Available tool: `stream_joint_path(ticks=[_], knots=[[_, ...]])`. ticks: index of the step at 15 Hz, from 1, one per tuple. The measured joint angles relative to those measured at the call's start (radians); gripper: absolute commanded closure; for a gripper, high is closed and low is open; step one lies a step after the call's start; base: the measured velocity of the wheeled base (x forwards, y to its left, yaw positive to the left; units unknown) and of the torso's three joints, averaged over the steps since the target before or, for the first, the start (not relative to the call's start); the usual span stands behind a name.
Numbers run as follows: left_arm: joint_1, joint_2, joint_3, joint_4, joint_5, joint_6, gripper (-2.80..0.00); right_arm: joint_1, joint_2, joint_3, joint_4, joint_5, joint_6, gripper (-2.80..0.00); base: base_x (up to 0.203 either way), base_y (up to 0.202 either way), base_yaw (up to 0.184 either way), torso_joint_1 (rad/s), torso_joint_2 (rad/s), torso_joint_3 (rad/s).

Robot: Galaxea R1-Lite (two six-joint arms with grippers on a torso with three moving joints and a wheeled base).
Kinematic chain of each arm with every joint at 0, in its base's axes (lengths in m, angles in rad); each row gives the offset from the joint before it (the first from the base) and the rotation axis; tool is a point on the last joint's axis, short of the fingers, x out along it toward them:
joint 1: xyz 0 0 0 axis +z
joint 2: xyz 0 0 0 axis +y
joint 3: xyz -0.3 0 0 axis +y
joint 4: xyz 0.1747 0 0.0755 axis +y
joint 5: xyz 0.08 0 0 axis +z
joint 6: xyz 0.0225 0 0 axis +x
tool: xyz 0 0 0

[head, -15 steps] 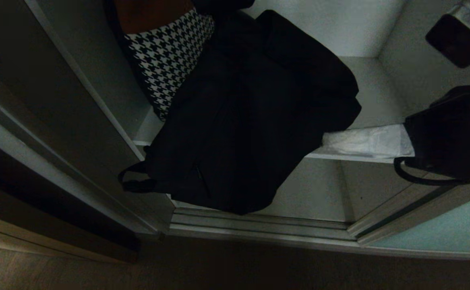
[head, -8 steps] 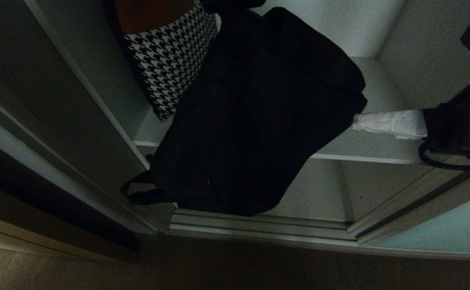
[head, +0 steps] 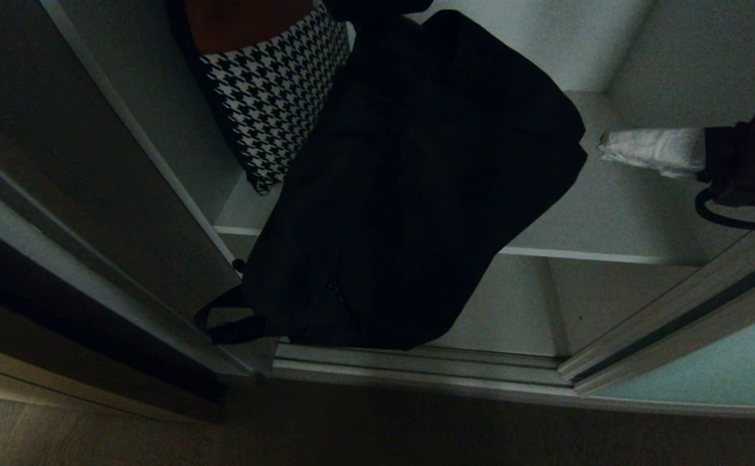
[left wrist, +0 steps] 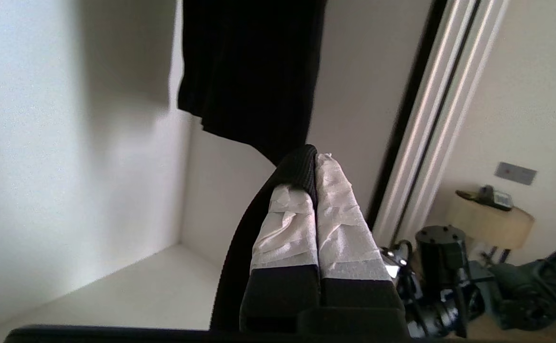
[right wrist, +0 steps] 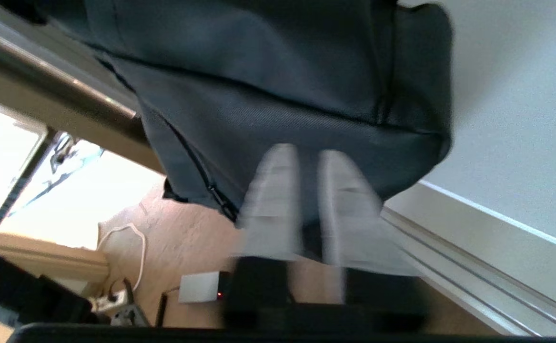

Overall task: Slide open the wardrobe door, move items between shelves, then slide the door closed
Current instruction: Place the bag on the higher shelf

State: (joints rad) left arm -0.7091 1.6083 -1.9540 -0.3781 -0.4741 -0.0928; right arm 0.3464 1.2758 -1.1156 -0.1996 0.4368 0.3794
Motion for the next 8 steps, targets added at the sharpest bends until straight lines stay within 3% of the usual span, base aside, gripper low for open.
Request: stream_joint_path(ticks=[5, 8], knots=[[-0.046, -0.002, 0.0, 0.013, 0.003, 0.0, 0.0, 0.009, -0.03, 0.07, -0.002, 0.018, -0.035, -2.8, 0.0, 0.0, 0.0, 0.0, 0.0, 0.0], [-0.063, -0.001, 0.0, 0.015, 0.003, 0.0, 0.0, 0.012, -0.022, 0.102, -0.027, 0.091, -0.038, -2.8, 0.0, 0.0, 0.0, 0.0, 0.0, 0.0]])
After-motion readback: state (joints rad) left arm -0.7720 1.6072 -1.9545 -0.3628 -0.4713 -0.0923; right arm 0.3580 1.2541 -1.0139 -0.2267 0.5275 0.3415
